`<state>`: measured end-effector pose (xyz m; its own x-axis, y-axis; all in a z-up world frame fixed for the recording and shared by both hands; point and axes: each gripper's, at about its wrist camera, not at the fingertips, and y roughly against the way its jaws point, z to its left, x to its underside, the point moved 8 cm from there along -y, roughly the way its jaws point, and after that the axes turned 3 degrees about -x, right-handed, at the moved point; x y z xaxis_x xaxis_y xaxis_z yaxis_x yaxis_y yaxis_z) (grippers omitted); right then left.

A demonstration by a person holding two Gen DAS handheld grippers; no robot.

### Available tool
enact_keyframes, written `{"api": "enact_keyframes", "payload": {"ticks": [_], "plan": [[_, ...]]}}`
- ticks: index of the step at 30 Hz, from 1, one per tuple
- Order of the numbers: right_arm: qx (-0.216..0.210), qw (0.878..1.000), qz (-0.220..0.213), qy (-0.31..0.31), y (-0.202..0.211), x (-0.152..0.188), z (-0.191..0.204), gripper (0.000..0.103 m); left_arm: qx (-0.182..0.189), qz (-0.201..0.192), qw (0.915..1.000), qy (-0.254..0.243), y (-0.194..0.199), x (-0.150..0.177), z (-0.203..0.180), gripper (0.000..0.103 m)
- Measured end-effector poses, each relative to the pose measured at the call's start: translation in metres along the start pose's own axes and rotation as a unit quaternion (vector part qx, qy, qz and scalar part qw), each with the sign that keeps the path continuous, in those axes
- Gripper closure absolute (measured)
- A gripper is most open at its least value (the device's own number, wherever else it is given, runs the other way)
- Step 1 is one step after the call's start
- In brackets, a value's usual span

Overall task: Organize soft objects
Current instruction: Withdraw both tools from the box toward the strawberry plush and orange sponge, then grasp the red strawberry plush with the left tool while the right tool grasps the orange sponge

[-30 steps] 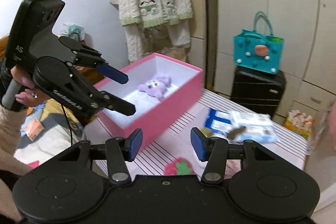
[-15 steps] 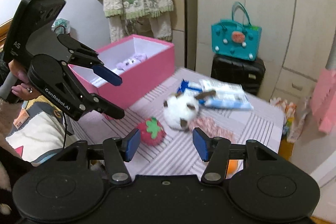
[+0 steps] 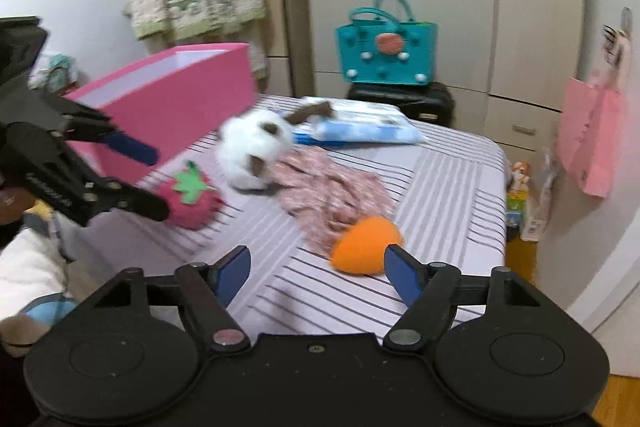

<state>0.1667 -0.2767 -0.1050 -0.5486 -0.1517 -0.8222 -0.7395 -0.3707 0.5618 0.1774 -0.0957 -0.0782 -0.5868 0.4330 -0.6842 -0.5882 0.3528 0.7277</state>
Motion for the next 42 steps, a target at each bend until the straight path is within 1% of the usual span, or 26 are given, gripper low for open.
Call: {"api": "enact_keyframes", "payload": {"ticks": [2,5,7,10,13,14,15,17,18,19,21,23,25,27,29,30,31,32,33,34,37,38,39,42], "plan": [[0.008,1.000,-0.011,0.004,-0.005,0.003,-0.005,0.025,-0.008,-0.003,0.9999,0.012,-0.007,0.003,0.002,0.020],[-0.003,1.000,-0.022,0.003,-0.009,0.005,-0.006,0.025,-0.016,-0.026,0.9988,0.037,-0.012,0.005,0.007,0.017],[-0.006,1.000,-0.017,0.004,-0.013,0.006,-0.007,0.025,-0.026,-0.036,0.9976,0.053,-0.015,0.007,0.010,0.017],[-0.010,1.000,-0.010,0.019,-0.020,0.007,-0.006,0.025,-0.039,-0.042,0.9967,0.057,-0.018,0.011,0.012,0.017],[-0.013,1.000,-0.005,0.008,-0.026,0.010,-0.009,0.025,-0.024,-0.030,0.9969,0.069,-0.024,0.014,0.011,0.017],[-0.012,1.000,-0.005,0.004,-0.027,0.010,-0.010,0.025,-0.026,-0.027,0.9971,0.066,-0.026,0.016,0.011,0.017],[-0.009,1.000,-0.005,0.001,-0.029,0.011,-0.012,0.025,-0.035,-0.027,0.9971,0.061,-0.027,0.017,0.011,0.017],[-0.003,1.000,-0.008,-0.008,-0.030,0.011,-0.015,0.025,-0.074,-0.039,0.9956,0.044,-0.029,0.017,0.012,0.017],[0.000,1.000,-0.008,-0.016,-0.031,0.011,-0.017,0.025,-0.093,-0.044,0.9943,0.027,-0.030,0.017,0.012,0.017],[0.004,1.000,-0.010,-0.021,-0.031,0.011,-0.019,0.025,-0.105,-0.046,0.9933,0.008,-0.031,0.018,0.011,0.017],[0.021,0.999,-0.023,-0.025,-0.030,0.008,-0.021,0.025,-0.116,-0.044,0.9917,-0.032,-0.033,0.019,0.008,0.017],[0.026,0.999,-0.033,-0.017,-0.029,0.007,-0.020,0.025,-0.107,-0.036,0.9930,-0.035,-0.035,0.020,0.007,0.017],[0.021,0.999,-0.037,-0.007,-0.029,0.007,-0.015,0.026,-0.083,-0.028,0.9960,-0.016,-0.036,0.020,0.006,0.017],[0.022,0.999,-0.037,-0.002,-0.031,0.006,-0.014,0.026,-0.075,-0.023,0.9969,-0.005,-0.036,0.019,0.004,0.017],[0.025,0.999,-0.038,-0.003,-0.033,0.006,-0.015,0.027,-0.079,-0.030,0.9964,-0.006,-0.034,0.019,0.002,0.021],[0.025,0.999,-0.039,-0.005,-0.034,0.006,-0.016,0.027,-0.086,-0.035,0.9956,-0.009,-0.032,0.018,0.002,0.031],[0.026,0.999,-0.039,-0.008,-0.034,0.006,-0.017,0.027,-0.095,-0.040,0.9947,-0.006,-0.031,0.017,0.003,0.055],[0.026,0.999,-0.037,-0.013,-0.035,0.007,-0.019,0.027,-0.103,-0.044,0.9936,0.009,-0.030,0.016,0.006,0.055],[0.024,0.999,-0.034,-0.021,-0.036,0.007,-0.021,0.028,-0.103,-0.045,0.9935,0.021,-0.030,0.016,0.008,0.055],[0.019,0.999,-0.031,-0.029,-0.038,0.007,-0.022,0.028,-0.092,-0.043,0.9944,0.027,-0.031,0.016,0.008,0.056],[0.014,0.999,-0.025,-0.038,-0.042,0.010,-0.023,0.033,-0.090,-0.046,0.9938,0.046,-0.030,0.017,0.012,0.058],[0.018,0.999,-0.025,-0.035,-0.043,0.011,-0.023,0.038,-0.087,-0.047,0.9939,0.049,-0.030,0.016,0.012,0.058],[0.023,0.999,-0.026,-0.031,-0.043,0.011,-0.023,0.047,-0.086,-0.048,0.9937,0.055,-0.030,0.016,0.013,0.059],[0.023,0.999,-0.026,-0.026,-0.042,0.012,-0.023,0.051,-0.092,-0.047,0.9931,0.056,-0.031,0.017,0.015,0.058]]}}
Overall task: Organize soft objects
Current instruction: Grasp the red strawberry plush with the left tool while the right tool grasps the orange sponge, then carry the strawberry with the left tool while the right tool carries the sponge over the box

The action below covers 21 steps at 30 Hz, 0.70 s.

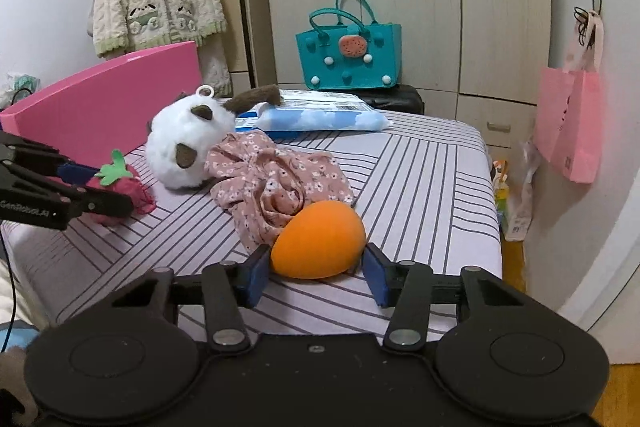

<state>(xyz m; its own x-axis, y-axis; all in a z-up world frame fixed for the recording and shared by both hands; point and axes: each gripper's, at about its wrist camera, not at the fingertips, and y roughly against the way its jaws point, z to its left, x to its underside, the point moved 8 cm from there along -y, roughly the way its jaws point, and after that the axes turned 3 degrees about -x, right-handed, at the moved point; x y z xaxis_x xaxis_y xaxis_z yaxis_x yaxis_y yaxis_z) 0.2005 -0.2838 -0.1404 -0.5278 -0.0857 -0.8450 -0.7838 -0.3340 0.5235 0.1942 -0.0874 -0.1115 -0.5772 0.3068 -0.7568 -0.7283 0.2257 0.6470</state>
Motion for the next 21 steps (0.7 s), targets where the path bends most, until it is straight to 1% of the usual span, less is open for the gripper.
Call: {"api": "enact_keyframes", "payload": {"ticks": [3,4,7,9,12,14,15,18,21], "plan": [[0.004,1.000,0.003,0.000,0.000,0.000,0.000,0.051,-0.004,0.000,1.0000,0.008,0.000,0.000,0.001,0.055],[0.005,1.000,0.004,0.002,0.000,0.000,0.000,0.051,-0.009,-0.002,1.0000,0.001,0.001,0.000,0.000,0.053],[0.006,1.000,0.007,0.002,-0.001,-0.001,0.000,0.051,-0.013,-0.006,0.9998,-0.017,0.005,0.000,-0.006,0.052],[0.005,1.000,0.006,-0.001,-0.001,-0.001,-0.001,0.051,-0.005,-0.002,0.9999,-0.015,0.004,0.000,-0.007,0.052],[0.003,1.000,0.004,-0.013,-0.001,-0.001,-0.002,0.051,-0.008,0.006,0.9999,-0.009,-0.001,0.001,-0.006,0.052],[0.002,1.000,0.002,-0.015,-0.001,-0.001,-0.002,0.051,-0.007,0.014,0.9999,0.003,-0.004,0.003,-0.002,0.052],[0.003,1.000,0.002,-0.015,-0.001,-0.001,-0.002,0.051,-0.004,0.018,0.9998,0.012,-0.006,0.005,-0.001,0.056],[0.006,1.000,0.001,-0.010,0.000,-0.001,-0.001,0.051,0.002,0.015,0.9990,0.041,-0.005,0.006,0.005,0.061],[0.013,1.000,-0.004,-0.004,0.004,-0.002,0.000,0.051,0.005,0.008,0.9987,0.050,-0.001,0.006,0.009,0.063]]}}
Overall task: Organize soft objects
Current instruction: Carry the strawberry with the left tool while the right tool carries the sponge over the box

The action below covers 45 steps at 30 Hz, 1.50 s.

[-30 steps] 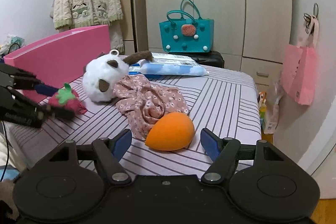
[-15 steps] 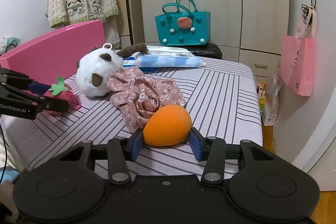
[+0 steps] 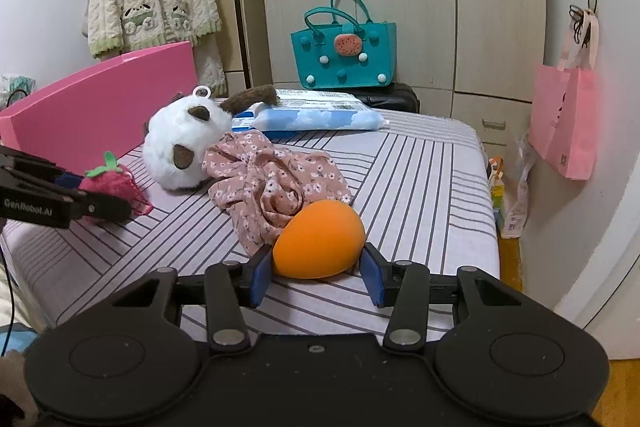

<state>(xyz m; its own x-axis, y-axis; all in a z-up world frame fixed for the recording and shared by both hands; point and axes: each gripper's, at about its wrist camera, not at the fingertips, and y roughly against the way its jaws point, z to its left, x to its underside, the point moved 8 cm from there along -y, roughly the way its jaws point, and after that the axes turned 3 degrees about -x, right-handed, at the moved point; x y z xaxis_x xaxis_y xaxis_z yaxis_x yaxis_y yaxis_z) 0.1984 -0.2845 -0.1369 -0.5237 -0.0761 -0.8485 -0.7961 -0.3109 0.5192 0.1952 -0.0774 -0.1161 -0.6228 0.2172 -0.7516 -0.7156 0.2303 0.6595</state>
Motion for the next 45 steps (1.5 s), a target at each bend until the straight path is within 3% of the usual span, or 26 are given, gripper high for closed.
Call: {"api": "enact_keyframes", "payload": {"ticks": [6,14,16,19,25,32,40,45], "plan": [[0.006,1.000,-0.005,0.002,0.009,-0.004,-0.001,0.051,0.010,-0.005,0.9999,0.010,0.008,-0.001,0.004,0.064],[0.002,1.000,0.000,-0.011,0.020,-0.007,0.006,0.051,0.037,-0.002,0.9992,-0.014,0.024,-0.006,-0.003,0.064],[-0.020,0.999,0.011,-0.048,0.024,-0.009,0.009,0.051,0.058,0.002,0.9981,-0.020,0.033,-0.008,-0.006,0.064],[-0.086,0.992,0.024,-0.083,0.035,-0.019,0.023,0.051,0.096,0.001,0.9949,-0.032,0.055,-0.014,-0.012,0.064],[-0.128,0.988,0.045,-0.070,0.050,-0.043,0.053,0.051,0.109,-0.009,0.9914,-0.072,0.091,-0.029,-0.010,0.064],[-0.184,0.977,0.092,-0.061,0.047,-0.065,0.092,0.051,0.090,-0.007,0.9915,-0.094,0.118,-0.040,0.019,0.064],[-0.235,0.967,0.103,-0.009,0.031,-0.091,0.151,0.051,0.077,0.004,0.9953,-0.058,0.130,-0.042,0.067,0.063],[-0.259,0.961,0.087,0.037,0.028,-0.117,0.189,0.051,0.071,-0.009,0.9963,-0.047,0.144,-0.047,0.094,0.063]]}}
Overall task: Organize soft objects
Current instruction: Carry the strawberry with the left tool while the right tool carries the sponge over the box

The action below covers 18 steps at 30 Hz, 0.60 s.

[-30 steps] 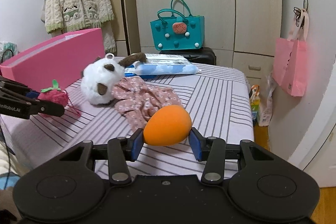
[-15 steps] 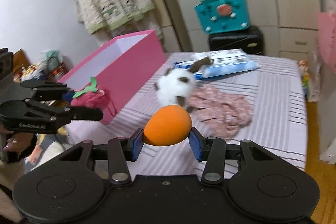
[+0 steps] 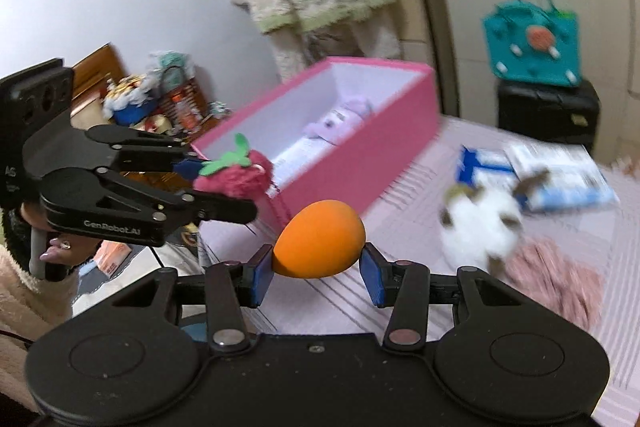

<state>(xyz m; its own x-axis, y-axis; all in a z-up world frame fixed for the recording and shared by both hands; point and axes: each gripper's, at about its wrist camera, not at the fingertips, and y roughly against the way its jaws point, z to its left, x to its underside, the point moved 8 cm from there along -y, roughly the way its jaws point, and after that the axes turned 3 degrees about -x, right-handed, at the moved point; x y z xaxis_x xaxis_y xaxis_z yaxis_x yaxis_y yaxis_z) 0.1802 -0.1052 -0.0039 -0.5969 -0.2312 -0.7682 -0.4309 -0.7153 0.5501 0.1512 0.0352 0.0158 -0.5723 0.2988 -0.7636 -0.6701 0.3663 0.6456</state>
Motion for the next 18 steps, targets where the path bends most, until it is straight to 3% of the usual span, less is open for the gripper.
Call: {"api": "enact_keyframes", "payload": {"ticks": [6,13,18], "plan": [[-0.017,1.000,-0.016,0.016,-0.008,-0.031,0.024,0.051,0.023,0.009,0.9993,0.027,0.021,-0.011,0.022,0.063],[-0.016,0.998,-0.022,0.048,-0.015,-0.071,0.038,0.051,-0.001,0.021,0.9995,0.024,0.025,-0.027,0.049,0.063],[-0.013,0.997,-0.028,0.064,-0.032,-0.096,0.032,0.051,-0.014,0.038,0.9987,0.030,0.003,-0.033,0.073,0.062]]}}
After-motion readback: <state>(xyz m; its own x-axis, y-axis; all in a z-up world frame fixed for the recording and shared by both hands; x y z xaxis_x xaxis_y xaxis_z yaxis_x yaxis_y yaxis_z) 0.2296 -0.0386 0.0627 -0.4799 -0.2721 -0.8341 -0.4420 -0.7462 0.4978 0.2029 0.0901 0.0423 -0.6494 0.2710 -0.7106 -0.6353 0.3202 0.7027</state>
